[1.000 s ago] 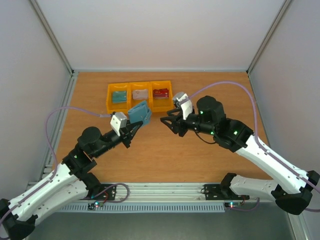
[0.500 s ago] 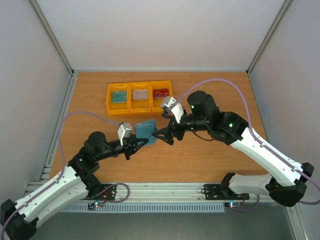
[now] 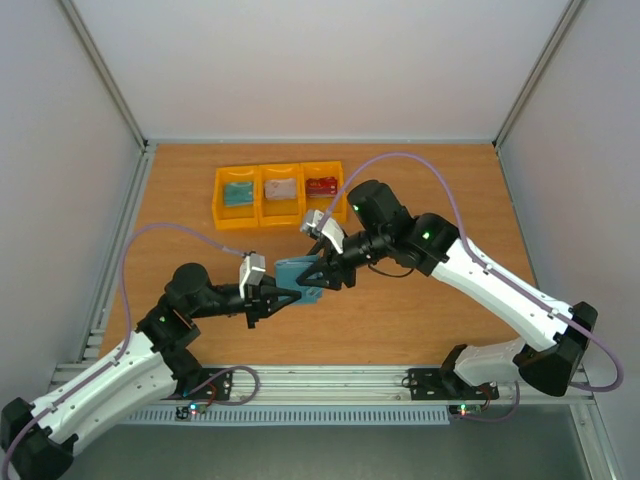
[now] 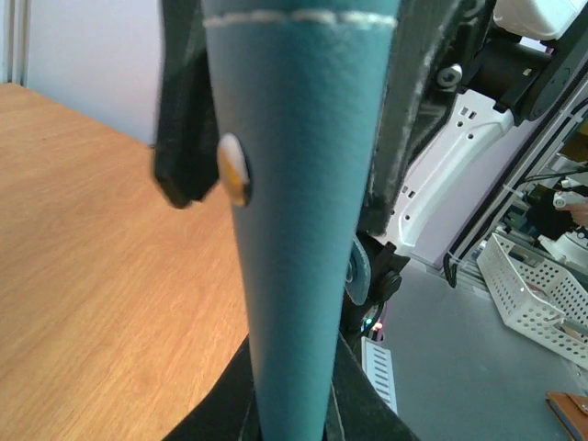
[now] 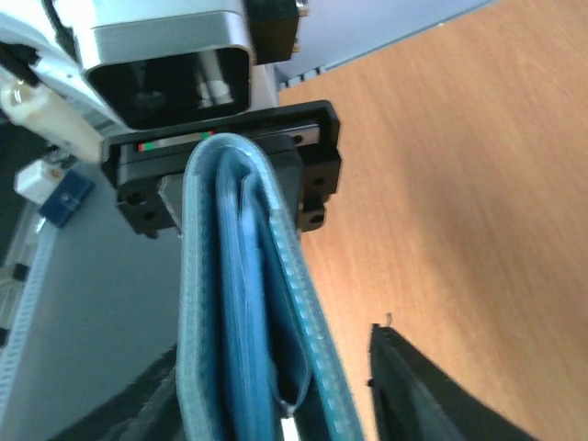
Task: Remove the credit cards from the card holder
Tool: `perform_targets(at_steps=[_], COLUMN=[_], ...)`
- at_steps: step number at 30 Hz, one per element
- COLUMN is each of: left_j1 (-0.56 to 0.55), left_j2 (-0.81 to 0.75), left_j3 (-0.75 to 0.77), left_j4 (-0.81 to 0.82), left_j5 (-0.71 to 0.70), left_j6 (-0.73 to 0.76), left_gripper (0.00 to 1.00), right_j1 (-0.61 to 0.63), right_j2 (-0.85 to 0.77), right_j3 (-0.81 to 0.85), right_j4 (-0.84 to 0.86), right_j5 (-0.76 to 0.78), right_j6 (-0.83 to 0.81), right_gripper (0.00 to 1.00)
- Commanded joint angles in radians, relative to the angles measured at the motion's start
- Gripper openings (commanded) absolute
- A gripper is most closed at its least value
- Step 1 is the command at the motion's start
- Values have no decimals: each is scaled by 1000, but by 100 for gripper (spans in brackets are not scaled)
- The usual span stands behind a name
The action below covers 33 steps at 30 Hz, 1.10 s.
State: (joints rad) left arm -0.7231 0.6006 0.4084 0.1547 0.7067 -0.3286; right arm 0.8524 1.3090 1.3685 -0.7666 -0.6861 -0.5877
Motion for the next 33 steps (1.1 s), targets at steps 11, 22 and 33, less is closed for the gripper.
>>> perform_targets(at_steps=[11, 22, 33], left_j1=[3, 19, 13], left_j2=[11, -40, 61], left_j3=[7, 87, 208], left_j4=[114, -61, -117], left_j5=[33, -216, -72], left_j6=[2, 180, 200], left_gripper=[0, 50, 27], right_j1=[-29, -55, -55], right_j2=[-59, -160, -209], right_j3=[-96, -144, -175], right_j4=[74, 147, 221], right_j5=[-121, 345, 487], right_j6=[68, 233, 268], right_gripper=[2, 1, 1])
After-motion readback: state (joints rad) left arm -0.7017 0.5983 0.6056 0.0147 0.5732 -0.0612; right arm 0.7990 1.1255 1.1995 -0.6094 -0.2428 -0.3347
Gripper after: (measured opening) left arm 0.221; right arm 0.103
